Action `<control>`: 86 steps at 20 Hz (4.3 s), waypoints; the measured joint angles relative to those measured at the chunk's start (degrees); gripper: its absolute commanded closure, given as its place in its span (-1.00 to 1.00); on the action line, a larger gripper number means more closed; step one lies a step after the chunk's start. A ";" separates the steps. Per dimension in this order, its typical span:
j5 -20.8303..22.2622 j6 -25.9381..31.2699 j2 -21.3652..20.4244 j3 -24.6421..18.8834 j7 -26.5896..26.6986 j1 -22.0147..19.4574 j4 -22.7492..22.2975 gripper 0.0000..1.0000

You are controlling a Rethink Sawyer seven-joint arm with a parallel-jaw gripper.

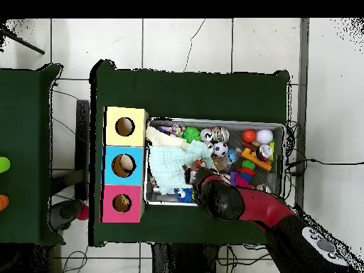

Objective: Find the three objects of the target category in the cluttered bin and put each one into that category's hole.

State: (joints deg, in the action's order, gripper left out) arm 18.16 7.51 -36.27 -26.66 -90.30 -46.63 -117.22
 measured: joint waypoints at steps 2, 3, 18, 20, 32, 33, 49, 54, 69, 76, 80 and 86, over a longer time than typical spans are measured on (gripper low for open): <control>6.24 -0.01 -0.19 4.71 0.00 5.27 2.10 -1.00; 9.36 -0.02 -0.29 7.07 0.00 7.91 3.15 -1.00; 21.39 0.00 -2.46 12.15 0.00 18.91 5.86 1.00; 21.72 0.00 -2.52 12.21 0.00 18.42 6.08 1.00; 21.88 0.00 -2.97 12.32 0.00 17.48 6.18 -1.00; 21.89 0.00 -2.98 12.32 0.00 17.46 6.18 -1.00; 22.23 0.09 -2.98 12.60 0.00 17.79 6.57 -1.00; 24.02 1.46 -3.19 13.45 0.00 19.20 8.05 -1.00; 24.45 8.23 -6.47 13.46 0.00 19.17 10.89 -1.00; 25.96 8.48 -6.65 13.48 0.00 19.16 13.05 -1.00; 26.27 8.48 -6.48 13.48 0.00 18.90 13.37 -1.00; 25.06 8.47 -5.22 13.48 0.00 16.53 13.28 -1.00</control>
State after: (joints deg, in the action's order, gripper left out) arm 43.22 15.98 -41.49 -13.18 -90.30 -30.10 -103.94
